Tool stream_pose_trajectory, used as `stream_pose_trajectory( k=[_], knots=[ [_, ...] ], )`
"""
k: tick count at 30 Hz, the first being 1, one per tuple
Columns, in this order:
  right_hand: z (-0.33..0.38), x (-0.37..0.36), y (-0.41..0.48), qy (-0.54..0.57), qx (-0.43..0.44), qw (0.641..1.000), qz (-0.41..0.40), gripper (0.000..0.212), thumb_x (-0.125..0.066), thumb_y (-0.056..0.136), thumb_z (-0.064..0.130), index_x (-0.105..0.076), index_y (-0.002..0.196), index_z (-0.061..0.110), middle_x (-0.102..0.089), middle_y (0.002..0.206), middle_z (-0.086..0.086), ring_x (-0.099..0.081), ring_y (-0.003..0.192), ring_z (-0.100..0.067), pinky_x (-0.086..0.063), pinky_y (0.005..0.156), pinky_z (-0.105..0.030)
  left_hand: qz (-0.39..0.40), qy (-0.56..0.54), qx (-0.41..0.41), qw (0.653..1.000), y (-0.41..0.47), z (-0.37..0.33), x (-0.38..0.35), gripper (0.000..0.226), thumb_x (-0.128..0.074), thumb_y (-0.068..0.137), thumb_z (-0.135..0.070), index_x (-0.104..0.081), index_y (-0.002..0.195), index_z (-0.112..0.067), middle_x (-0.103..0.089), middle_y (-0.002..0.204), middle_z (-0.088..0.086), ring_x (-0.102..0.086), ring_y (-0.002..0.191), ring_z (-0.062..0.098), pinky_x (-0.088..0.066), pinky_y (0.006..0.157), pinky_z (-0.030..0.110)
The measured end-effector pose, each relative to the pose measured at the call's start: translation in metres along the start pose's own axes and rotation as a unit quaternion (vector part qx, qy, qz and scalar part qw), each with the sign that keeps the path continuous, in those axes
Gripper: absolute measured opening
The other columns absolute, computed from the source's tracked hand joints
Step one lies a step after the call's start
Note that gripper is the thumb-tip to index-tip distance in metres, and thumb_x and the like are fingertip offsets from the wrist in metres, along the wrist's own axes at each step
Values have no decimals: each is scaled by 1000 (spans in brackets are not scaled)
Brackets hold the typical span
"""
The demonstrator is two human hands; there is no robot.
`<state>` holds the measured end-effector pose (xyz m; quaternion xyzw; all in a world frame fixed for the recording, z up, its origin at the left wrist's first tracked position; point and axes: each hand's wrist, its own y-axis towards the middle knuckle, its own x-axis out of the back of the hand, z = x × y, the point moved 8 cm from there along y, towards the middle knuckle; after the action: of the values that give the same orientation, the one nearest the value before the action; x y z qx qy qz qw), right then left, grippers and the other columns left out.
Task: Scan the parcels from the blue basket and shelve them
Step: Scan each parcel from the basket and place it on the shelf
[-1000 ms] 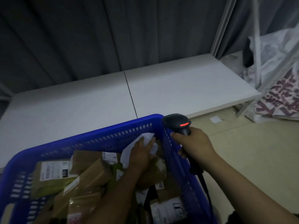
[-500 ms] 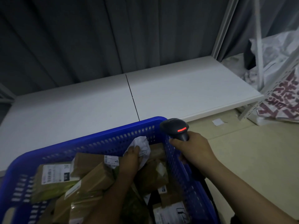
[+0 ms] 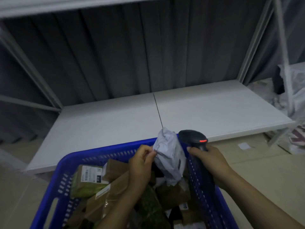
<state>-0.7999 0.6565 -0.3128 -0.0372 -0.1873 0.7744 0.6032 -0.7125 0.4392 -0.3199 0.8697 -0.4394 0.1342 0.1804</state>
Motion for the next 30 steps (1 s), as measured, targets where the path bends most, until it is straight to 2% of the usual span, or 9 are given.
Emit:
stream_pose_trajectory(
  k=[3, 5, 7, 10, 13, 17, 19, 23, 30],
  knots=[
    [6, -19, -10, 133, -30, 988, 71, 21, -69, 85, 13, -70, 102, 2, -75, 94, -18, -70, 90, -35, -55, 78, -41, -34, -112, 40, 992, -6, -28, 30, 18, -59, 93, -11, -55, 77, -17, -66, 71, -3, -65, 71, 13, -50, 61, 19],
    [11, -35, -21, 197, -51, 971, 129, 20, -65, 85, 16, -68, 99, 1, -74, 93, -19, -71, 80, -29, -56, 69, -35, -42, -154, 61, 985, -11, -42, 41, 12, -56, 95, -16, -53, 84, -18, -68, 72, 2, -67, 74, 20, -51, 62, 21],
    [13, -50, -30, 243, -75, 952, 170, 18, -65, 81, 22, -65, 89, 6, -71, 89, -17, -69, 73, -24, -55, 67, -33, -27, -132, 75, 988, -17, -51, 45, 13, -57, 94, -28, -50, 104, -24, -71, 83, -2, -67, 76, 8, -50, 60, 16],
    [14, -68, -37, 291, -97, 930, 202, 18, -60, 87, 25, -62, 80, 9, -69, 90, -17, -68, 76, -28, -55, 72, -38, 75, -115, 91, 986, -25, -53, 31, 88, -70, 78, -50, -19, 148, -32, -55, 136, -6, -56, 114, 7, -52, 92, 30],
    [14, -77, -38, 292, -96, 931, 197, 16, -63, 86, 26, -63, 81, 10, -69, 89, -16, -69, 73, -27, -55, 65, -35, 134, -57, 90, 985, -38, -44, 17, 117, -83, 63, -44, -4, 150, -39, -36, 142, -16, -39, 131, 12, -40, 109, 42],
    [16, -82, -36, 247, -67, 949, 185, 14, -64, 91, 22, -64, 92, 8, -72, 89, -15, -71, 78, -28, -57, 66, -37, 46, -35, 126, 990, -35, -22, 43, 78, -79, 76, -21, -35, 140, -25, -51, 128, -8, -52, 120, 16, -51, 87, 27],
    [18, -79, -34, 184, -42, 967, 170, 17, -65, 91, 23, -65, 93, 7, -72, 85, -12, -70, 74, -26, -57, 65, -36, 5, -20, 168, 986, -31, -1, 66, 66, -77, 78, -19, -45, 135, -21, -56, 123, -6, -56, 113, 18, -54, 85, 31],
    [25, -77, -37, 63, 3, 981, 186, 24, -65, 91, 26, -64, 96, 3, -66, 72, -14, -63, 59, -26, -52, 58, -35, -49, -16, 222, 974, -34, 32, 103, 67, -78, 77, -20, -46, 136, -19, -59, 128, 4, -59, 110, 24, -52, 93, 48],
    [38, -86, -51, -47, 43, 969, 241, 28, -62, 92, 25, -64, 92, -3, -64, 66, -14, -56, 47, -21, -47, 45, -28, -104, -38, 265, 958, -40, 66, 134, 66, -73, 82, -17, -42, 140, -17, -55, 133, 8, -58, 113, 30, -56, 80, 42]
  ],
)
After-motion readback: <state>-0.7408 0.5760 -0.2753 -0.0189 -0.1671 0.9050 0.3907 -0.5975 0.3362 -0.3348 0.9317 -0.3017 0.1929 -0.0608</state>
